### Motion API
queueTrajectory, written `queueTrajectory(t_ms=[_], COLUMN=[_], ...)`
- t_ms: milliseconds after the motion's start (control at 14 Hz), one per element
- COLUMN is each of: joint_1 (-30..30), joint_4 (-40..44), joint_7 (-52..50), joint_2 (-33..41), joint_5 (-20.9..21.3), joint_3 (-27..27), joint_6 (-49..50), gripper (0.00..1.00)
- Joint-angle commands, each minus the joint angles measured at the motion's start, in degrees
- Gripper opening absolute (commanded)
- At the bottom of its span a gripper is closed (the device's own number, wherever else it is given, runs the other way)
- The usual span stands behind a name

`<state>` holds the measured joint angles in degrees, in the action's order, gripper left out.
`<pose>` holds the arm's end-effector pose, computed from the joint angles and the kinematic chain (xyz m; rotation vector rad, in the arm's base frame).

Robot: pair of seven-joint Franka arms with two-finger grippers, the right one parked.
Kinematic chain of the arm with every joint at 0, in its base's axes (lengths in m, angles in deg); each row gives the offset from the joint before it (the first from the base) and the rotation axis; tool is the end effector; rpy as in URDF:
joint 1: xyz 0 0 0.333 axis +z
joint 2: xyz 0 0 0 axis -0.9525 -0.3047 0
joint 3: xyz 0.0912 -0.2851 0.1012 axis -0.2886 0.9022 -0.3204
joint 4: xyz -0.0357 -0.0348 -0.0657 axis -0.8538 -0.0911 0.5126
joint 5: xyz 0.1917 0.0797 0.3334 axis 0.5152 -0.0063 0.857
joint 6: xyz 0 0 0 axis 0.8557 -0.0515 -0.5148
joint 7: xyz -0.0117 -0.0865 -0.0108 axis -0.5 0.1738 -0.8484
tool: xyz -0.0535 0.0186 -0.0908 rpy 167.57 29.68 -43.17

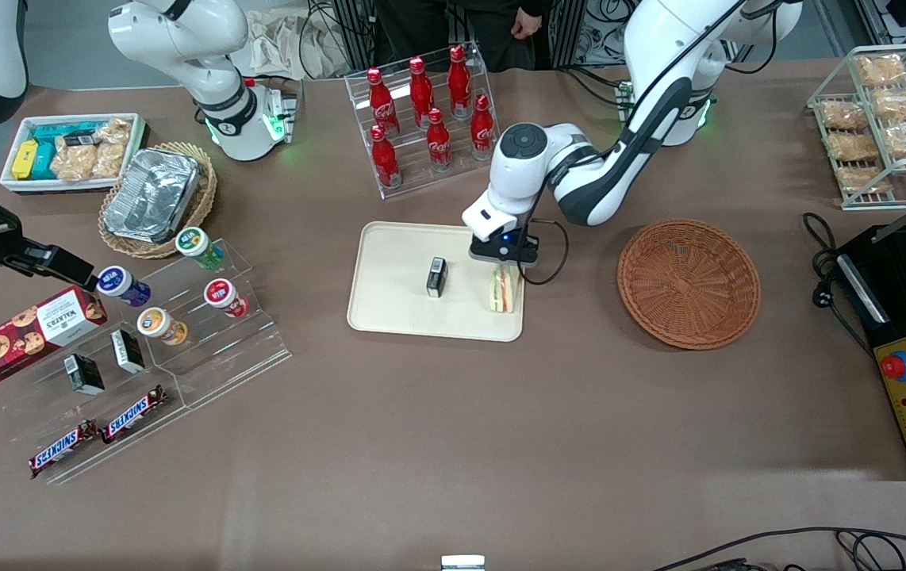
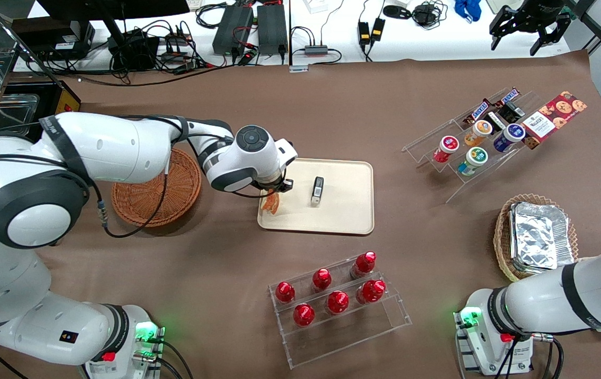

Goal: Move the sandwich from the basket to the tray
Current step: 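Carry the sandwich over the white tray and lower it beside the black packet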

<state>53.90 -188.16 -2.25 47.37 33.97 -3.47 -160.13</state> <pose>0.3826 -0.4321 0.2370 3.0491 -0.2261 0.1803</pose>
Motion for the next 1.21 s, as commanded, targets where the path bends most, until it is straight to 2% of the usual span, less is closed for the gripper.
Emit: queueTrajectory(t_ms=[0, 71, 143, 214, 286, 500, 786, 929, 1000, 1143], joint_1=[-1.1, -1.1, -1.1, -1.1, -1.1, -0.8, 0.3, 4.8, 8.1, 17.8], joint_4=[2.5, 2.6, 2.6, 2.6, 2.7, 2.8, 2.7, 2.0, 2.2, 3.2], joint_7=[-2.6, -1.9, -1.4, -1.3, -2.2, -2.9, -2.2, -1.3, 1.4, 11.1], joint_2=[-2.0, -2.3, -2.4, -2.6, -2.7, -1.3, 8.0, 11.7, 12.7, 14.4], joint_5=[1.8, 2.2, 2.2, 3.1, 4.5, 4.6, 3.9, 3.3, 1.8, -3.7], joint_3=[-0.4, -0.4, -0.8, -1.5, -1.5, -1.5, -1.4, 0.3, 3.2, 10.2], joint_6=[-0.1, -0.1, -0.1, -0.1, -0.1, 0.2, 8.2, 9.2, 11.7, 18.2], gripper=[0.0, 0.11, 0.58, 0.85, 1.0, 1.0, 1.0, 1.0, 1.0, 1.0])
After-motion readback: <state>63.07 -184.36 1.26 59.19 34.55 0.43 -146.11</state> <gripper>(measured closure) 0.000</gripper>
